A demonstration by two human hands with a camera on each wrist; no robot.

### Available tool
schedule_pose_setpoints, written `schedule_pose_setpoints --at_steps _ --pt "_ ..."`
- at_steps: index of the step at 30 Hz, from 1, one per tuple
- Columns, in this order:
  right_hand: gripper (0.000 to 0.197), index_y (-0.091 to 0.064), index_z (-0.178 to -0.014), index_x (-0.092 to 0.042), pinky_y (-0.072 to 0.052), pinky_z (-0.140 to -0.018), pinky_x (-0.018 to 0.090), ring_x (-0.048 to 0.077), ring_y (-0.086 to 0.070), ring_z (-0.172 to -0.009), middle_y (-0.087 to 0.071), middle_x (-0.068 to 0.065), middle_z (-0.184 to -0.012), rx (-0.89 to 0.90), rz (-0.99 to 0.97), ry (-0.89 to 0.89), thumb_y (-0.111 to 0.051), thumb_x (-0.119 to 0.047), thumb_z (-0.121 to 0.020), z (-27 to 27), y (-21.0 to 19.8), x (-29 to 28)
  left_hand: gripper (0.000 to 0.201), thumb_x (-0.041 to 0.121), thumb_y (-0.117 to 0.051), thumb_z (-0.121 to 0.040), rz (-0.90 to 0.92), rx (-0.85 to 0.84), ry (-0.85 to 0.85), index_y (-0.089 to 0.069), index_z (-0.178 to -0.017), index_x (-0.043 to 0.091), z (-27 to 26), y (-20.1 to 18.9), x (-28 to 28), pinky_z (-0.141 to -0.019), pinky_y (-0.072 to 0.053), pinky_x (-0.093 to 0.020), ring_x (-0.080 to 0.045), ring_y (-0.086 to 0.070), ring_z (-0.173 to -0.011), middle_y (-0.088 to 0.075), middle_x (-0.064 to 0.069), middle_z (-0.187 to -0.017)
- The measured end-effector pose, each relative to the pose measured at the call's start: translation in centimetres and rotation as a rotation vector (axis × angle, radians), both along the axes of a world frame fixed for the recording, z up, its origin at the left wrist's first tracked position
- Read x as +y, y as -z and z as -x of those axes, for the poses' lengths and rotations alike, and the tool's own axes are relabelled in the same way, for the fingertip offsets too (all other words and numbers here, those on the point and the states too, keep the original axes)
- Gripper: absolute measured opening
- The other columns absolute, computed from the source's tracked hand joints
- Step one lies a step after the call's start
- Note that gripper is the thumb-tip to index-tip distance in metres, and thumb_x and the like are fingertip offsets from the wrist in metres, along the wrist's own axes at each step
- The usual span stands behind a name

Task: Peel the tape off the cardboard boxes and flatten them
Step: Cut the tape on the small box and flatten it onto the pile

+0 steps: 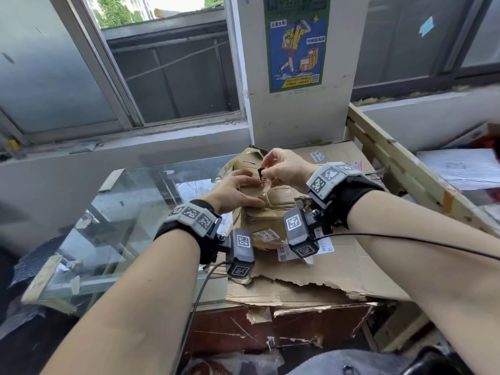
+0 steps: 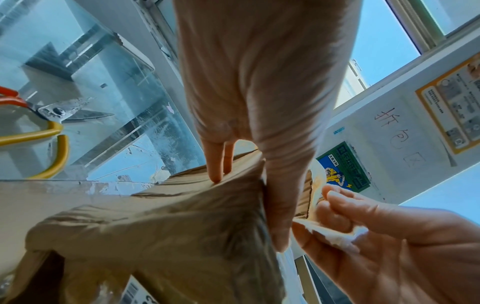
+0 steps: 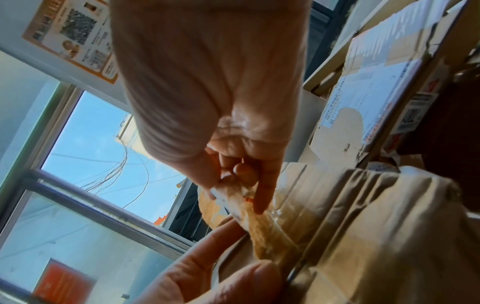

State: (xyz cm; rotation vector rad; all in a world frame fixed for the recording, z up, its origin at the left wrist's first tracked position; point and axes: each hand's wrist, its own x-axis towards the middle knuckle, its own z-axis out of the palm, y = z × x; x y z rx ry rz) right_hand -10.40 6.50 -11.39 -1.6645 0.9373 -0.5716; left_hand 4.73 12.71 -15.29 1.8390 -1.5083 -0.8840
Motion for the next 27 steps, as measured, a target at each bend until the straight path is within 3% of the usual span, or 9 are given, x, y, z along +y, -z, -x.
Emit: schedule_pose_setpoints --at_steps 8,10,13,15,17,18,20,23,27 --pt "0.028 -0.049 -0.074 -0.010 -0.045 -0.056 0.031 0.015 -0.045 -0.057 -0.045 0.007 -0.069 -0.001 -0.127 0.061 -0.047 0.015 -0.086 0.8 0.5 0.5 0.061 0.033 -0.080 -0.075 -0.035 -0.194 0.018 -0.059 -0.132 0.023 0.8 -1.1 0.3 -0.115 -0.025 -0.029 -0.013 -0.032 -0.133 -0.034 0.009 -0.143" --pt "0.028 -0.049 -0.073 -0.009 -0.048 -0.051 0.029 0.013 -0.042 -0.055 -0.043 0.006 -0.066 0.026 -0.149 0.061 -0.046 0.016 -0.086 1.3 0.3 0.6 0.063 0.043 -0.078 -0.075 -0.052 -0.261 0.011 -0.057 -0.132 0.028 1.0 -1.2 0.5 -0.117 -0.022 -0.035 -0.017 -0.030 -0.136 -0.033 0.010 -0.145" --pt "0.026 -0.049 -0.073 -0.008 -0.052 -0.046 0.028 0.011 -0.040 -0.052 -0.042 0.006 -0.064 0.051 -0.168 0.054 -0.049 0.014 -0.087 1.9 -0.1 0.5 0.059 0.065 -0.066 -0.074 -0.091 -0.702 0.068 -0.056 -0.128 0.044 1.7 -2.2 0.7 -0.120 -0.007 -0.047 -0.027 -0.014 -0.142 -0.025 0.006 -0.153" --pt "0.023 -0.049 -0.076 -0.008 -0.050 -0.048 0.028 0.011 -0.042 -0.051 -0.044 0.007 -0.065 0.032 -0.142 0.066 -0.052 0.012 -0.087 2.1 -0.5 0.3 0.050 0.062 -0.065 -0.077 -0.052 -0.873 0.137 -0.063 -0.122 0.041 2.9 -3.1 0.4 -0.120 -0.003 -0.046 -0.027 -0.009 -0.145 -0.018 0.004 -0.158" --pt "0.022 -0.049 -0.078 -0.009 -0.050 -0.051 0.026 0.013 -0.048 -0.053 -0.049 0.008 -0.067 -0.006 -0.105 0.053 -0.057 0.010 -0.085 2.4 -1.1 0.2 0.045 0.038 -0.071 -0.080 0.023 -0.778 0.181 -0.065 -0.123 0.028 4.2 -3.7 0.3 -0.115 -0.024 -0.036 -0.025 -0.026 -0.141 -0.031 -0.002 -0.153" --pt "0.021 -0.050 -0.079 -0.009 -0.050 -0.052 0.026 0.014 -0.050 -0.055 -0.051 0.008 -0.068 -0.028 -0.083 0.039 -0.061 0.009 -0.084 2.6 -1.5 0.2 0.051 0.025 -0.071 -0.080 0.048 -0.676 0.181 -0.060 -0.130 0.023 4.6 -3.8 0.2 -0.105 -0.035 -0.030 -0.025 -0.041 -0.132 -0.044 -0.006 -0.143" --pt "0.020 -0.053 -0.080 -0.008 -0.052 -0.056 0.026 0.017 -0.055 -0.058 -0.056 0.010 -0.071 -0.078 -0.038 0.038 -0.067 0.006 -0.081 3.0 -2.2 0.0 0.054 0.008 -0.064 -0.082 0.045 -0.506 0.136 -0.052 -0.134 0.015 5.3 -4.2 0.4 -0.085 -0.040 -0.023 -0.025 -0.055 -0.111 -0.059 -0.011 -0.122" --pt "0.018 -0.055 -0.084 -0.007 -0.057 -0.066 0.037 0.023 -0.060 -0.066 -0.062 0.016 -0.082 -0.126 0.091 0.188 -0.066 0.007 -0.080 3.3 -2.4 -0.6 0.021 0.005 -0.058 -0.085 -0.004 -0.436 0.029 -0.054 -0.104 0.013 5.6 -4.5 0.3 -0.077 -0.041 -0.024 -0.021 -0.053 -0.093 -0.060 -0.011 -0.107" --pt "0.020 -0.055 -0.074 -0.015 -0.058 -0.071 0.049 0.034 -0.067 -0.081 -0.065 0.018 -0.092 0.072 0.287 0.410 -0.054 0.003 -0.083 3.3 -0.8 -1.9 0.019 0.023 -0.076 -0.081 -0.007 -0.200 -0.166 -0.064 -0.093 0.016 4.6 -3.5 0.0 -0.074 -0.049 -0.026 -0.016 -0.062 -0.085 -0.065 0.000 -0.088"
